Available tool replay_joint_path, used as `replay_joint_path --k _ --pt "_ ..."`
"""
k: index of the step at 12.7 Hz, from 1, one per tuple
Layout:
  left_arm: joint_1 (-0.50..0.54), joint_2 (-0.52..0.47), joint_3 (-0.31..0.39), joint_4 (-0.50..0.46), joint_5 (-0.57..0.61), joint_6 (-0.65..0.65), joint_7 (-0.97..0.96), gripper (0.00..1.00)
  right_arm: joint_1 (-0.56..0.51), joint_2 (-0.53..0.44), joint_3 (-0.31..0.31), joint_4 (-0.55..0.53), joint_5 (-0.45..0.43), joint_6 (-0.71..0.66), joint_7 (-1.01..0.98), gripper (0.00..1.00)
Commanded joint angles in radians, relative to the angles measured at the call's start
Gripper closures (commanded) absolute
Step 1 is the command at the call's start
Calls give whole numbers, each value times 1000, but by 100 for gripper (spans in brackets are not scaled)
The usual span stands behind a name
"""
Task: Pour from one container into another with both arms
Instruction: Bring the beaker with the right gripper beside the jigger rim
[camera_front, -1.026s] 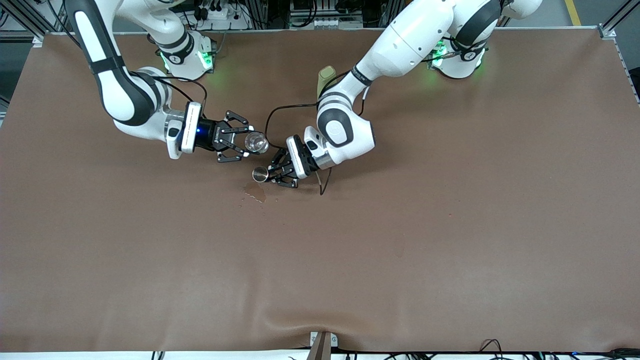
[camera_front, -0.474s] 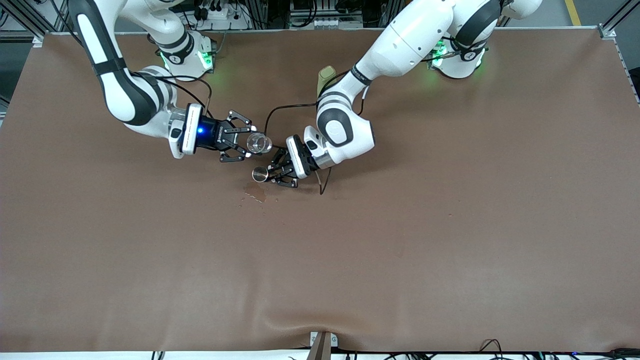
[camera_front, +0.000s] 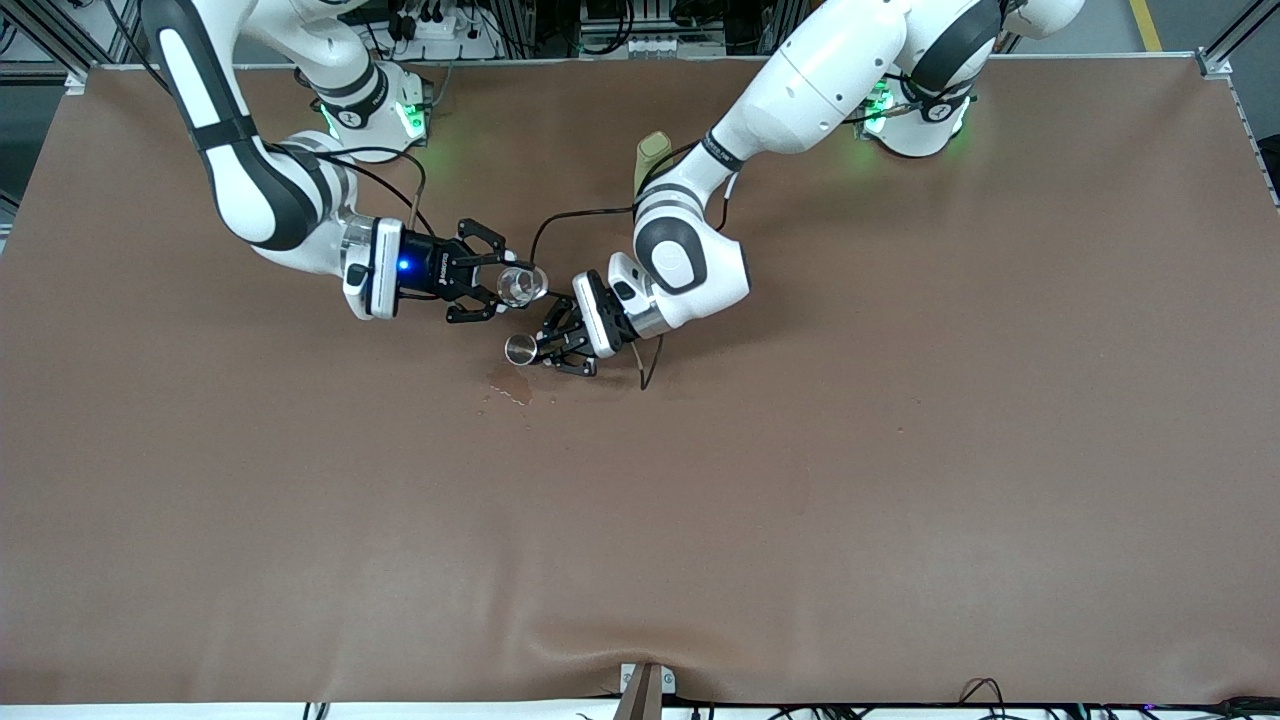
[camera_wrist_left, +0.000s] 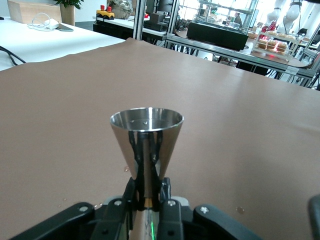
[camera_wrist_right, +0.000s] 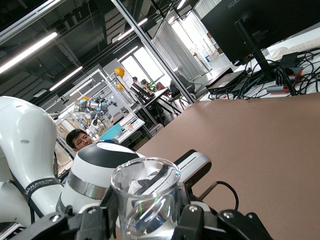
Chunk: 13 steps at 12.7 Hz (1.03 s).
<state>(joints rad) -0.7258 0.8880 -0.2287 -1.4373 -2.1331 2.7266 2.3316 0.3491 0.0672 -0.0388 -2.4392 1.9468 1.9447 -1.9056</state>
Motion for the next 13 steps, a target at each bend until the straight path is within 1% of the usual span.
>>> replay_joint_path --k 1,6,9,13 --pt "-1 0 5 18 -27 15 41 100 19 -12 -10 -3 29 5 45 84" --pt "8 0 5 18 -31 -7 106 100 16 -13 -9 -1 29 3 150 85" --pt "8 3 5 18 -37 -28 169 100 14 -12 -10 0 29 3 163 85" --pt "32 2 3 17 -39 -82 244 100 10 -12 -10 0 29 3 221 86"
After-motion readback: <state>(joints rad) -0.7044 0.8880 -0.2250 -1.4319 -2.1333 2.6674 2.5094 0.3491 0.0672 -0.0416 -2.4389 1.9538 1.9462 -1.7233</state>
